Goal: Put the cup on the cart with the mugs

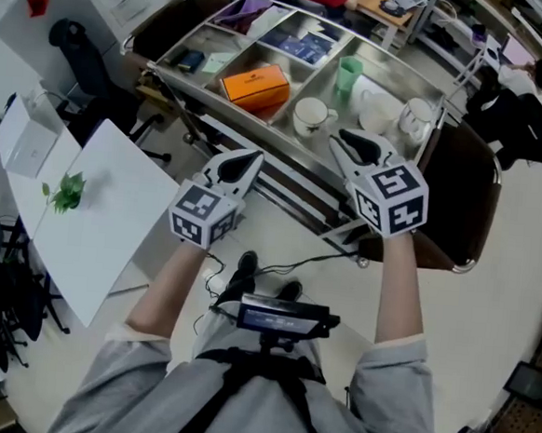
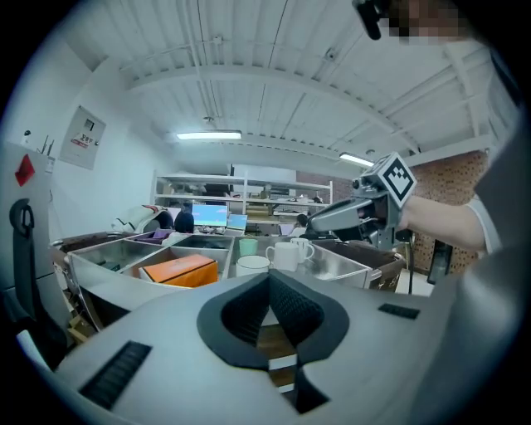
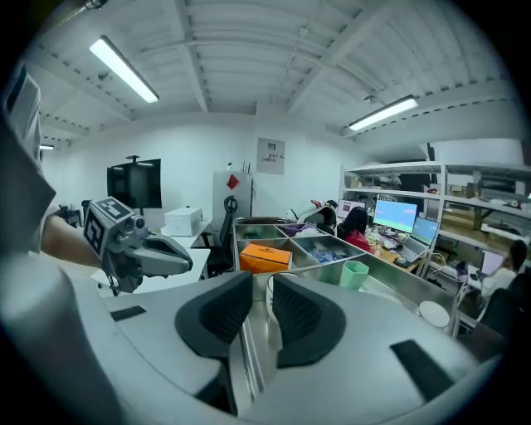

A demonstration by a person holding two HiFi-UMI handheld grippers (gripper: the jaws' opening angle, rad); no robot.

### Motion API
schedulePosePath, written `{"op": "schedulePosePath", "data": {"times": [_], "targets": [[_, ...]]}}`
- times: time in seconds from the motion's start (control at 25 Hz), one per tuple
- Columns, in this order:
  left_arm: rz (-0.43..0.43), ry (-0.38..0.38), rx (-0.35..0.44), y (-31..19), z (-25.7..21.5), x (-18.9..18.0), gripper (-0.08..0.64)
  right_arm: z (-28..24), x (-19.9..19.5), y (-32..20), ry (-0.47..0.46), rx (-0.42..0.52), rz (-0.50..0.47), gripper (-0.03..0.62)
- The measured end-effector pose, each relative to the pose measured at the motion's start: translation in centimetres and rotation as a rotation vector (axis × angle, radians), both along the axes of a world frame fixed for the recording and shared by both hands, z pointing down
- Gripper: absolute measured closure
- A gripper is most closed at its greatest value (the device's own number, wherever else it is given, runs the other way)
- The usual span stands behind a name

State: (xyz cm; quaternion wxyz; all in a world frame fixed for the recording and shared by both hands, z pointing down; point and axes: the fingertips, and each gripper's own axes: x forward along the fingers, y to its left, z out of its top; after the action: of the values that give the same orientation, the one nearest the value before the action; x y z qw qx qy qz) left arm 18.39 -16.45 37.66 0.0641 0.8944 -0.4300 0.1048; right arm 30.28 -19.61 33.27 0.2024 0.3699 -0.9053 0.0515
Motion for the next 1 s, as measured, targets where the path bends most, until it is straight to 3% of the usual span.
{"op": "schedulePosePath", "data": {"times": [0.24,0.56,1.0], "targets": [[-0.012,-0.011,-0.015,3.7,0.6,-0.6,0.555,1.8,2.0,6.0,-0.092,-0.010,0.098,0.578],[0.012,0.006,-0.070,7.5,3.0,-3.4,0.555,7.9,4.6,12.6,-0.184,-0.093,0.330,0.589],[0.026,0.038,-0.083,10.0,4.6,-8.2,0.555,12.0,3.1,17.3,-0.200,-0.117,0.482,0.591]]}}
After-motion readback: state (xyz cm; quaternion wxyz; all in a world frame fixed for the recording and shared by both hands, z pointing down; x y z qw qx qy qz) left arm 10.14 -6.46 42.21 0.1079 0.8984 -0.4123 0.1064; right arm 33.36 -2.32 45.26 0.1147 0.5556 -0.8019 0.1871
